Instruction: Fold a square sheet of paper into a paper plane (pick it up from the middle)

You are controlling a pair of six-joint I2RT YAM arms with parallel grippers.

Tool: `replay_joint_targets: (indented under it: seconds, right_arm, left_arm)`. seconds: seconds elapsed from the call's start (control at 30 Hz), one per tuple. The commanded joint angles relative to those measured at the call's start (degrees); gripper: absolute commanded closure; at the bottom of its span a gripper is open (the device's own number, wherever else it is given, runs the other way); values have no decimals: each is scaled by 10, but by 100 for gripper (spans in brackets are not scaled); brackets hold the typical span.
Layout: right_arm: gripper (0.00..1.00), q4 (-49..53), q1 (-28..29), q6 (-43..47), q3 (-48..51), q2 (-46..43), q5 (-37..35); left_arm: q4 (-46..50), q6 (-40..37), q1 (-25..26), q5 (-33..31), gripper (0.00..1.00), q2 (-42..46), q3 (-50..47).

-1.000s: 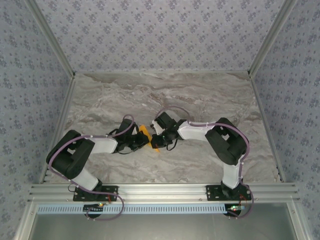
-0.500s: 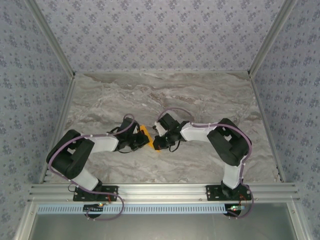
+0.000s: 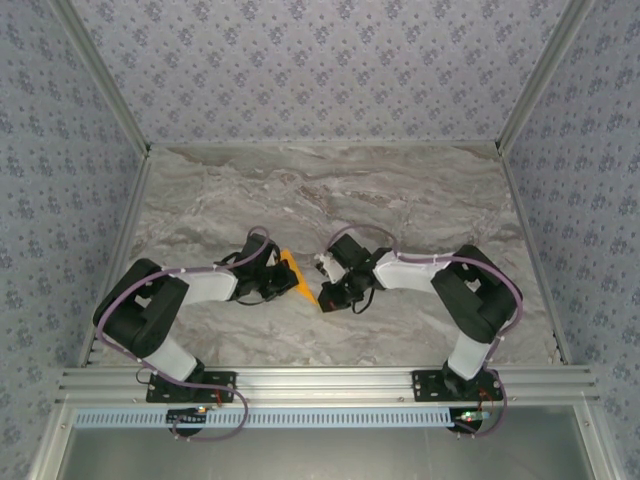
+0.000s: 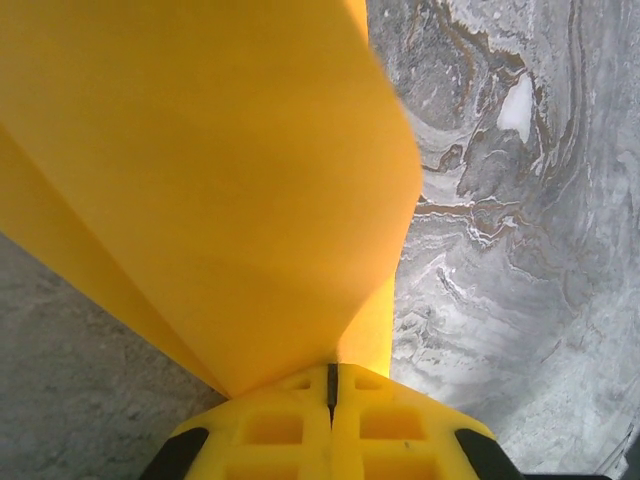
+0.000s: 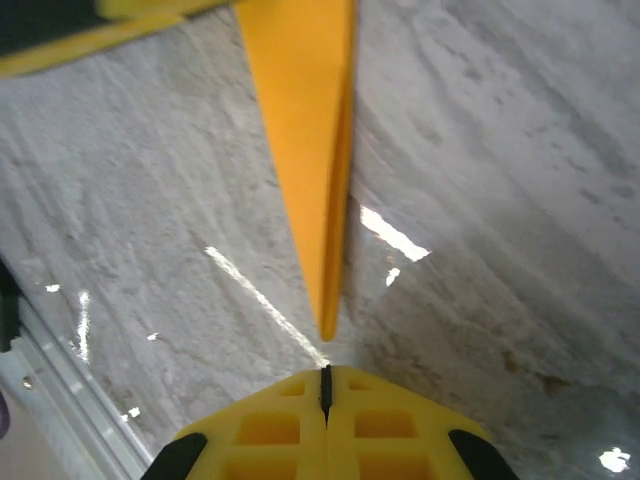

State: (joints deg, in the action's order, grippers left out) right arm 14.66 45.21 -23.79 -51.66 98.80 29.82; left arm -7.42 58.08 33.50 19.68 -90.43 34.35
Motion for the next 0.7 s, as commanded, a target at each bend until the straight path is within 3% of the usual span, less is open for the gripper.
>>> replay_joint_targets:
  seconds: [0.0, 0.33, 0.67]
  right_arm:
    - [100, -33, 10, -28, -44, -23, -2]
    - [100, -83, 11, -31, -79, 50, 1]
    - [100, -67, 7, -5, -77, 94, -4]
  left_arm:
    - [76, -17, -6, -36, 99, -5, 3]
    - [72, -18, -7, -27, 99, -16, 7]
    - [69, -12, -6, -29, 100, -21, 7]
